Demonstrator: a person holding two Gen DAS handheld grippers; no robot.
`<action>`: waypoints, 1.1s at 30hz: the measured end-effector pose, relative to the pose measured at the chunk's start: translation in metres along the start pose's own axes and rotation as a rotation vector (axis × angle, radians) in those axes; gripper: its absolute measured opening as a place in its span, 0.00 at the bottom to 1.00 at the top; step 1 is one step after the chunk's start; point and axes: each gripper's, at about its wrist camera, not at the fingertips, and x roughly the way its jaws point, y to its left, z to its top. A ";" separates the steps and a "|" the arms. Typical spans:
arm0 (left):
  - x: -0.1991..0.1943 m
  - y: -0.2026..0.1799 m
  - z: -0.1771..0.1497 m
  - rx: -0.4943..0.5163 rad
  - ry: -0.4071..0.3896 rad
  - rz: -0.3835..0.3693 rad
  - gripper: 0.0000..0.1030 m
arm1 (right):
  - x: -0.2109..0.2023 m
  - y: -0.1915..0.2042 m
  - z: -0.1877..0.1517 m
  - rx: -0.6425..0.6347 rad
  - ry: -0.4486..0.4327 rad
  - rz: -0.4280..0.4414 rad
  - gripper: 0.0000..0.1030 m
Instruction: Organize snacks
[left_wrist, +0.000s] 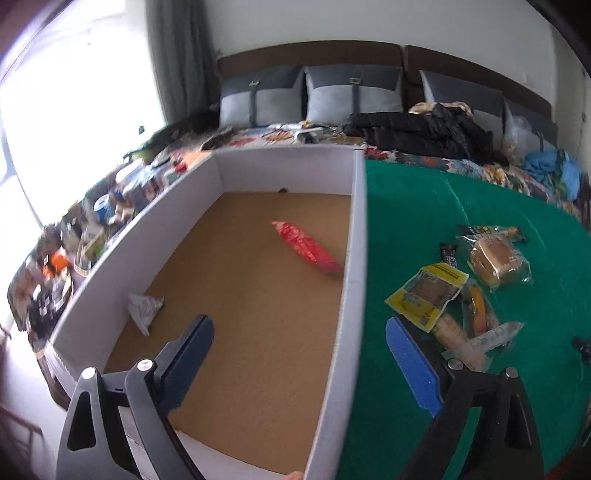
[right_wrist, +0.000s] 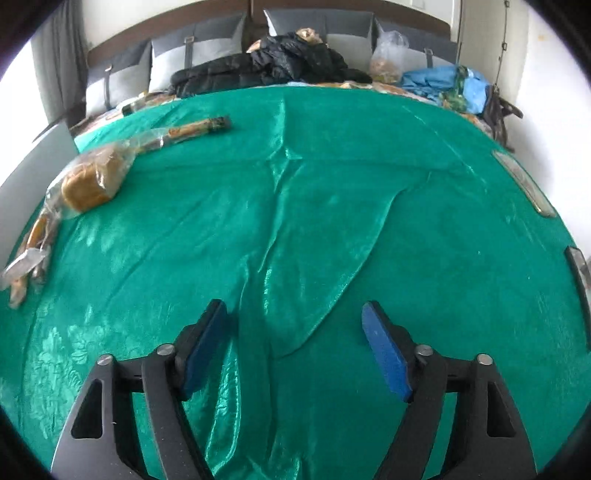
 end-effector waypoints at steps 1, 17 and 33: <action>0.000 0.001 -0.002 -0.013 0.010 -0.010 0.91 | 0.001 -0.001 0.001 0.002 0.002 -0.003 0.79; -0.087 -0.088 -0.020 -0.023 -0.253 -0.164 1.00 | 0.006 0.004 0.004 0.012 0.018 -0.013 0.90; 0.012 -0.173 -0.127 0.234 0.070 -0.212 1.00 | 0.004 0.003 0.004 0.013 0.019 -0.014 0.90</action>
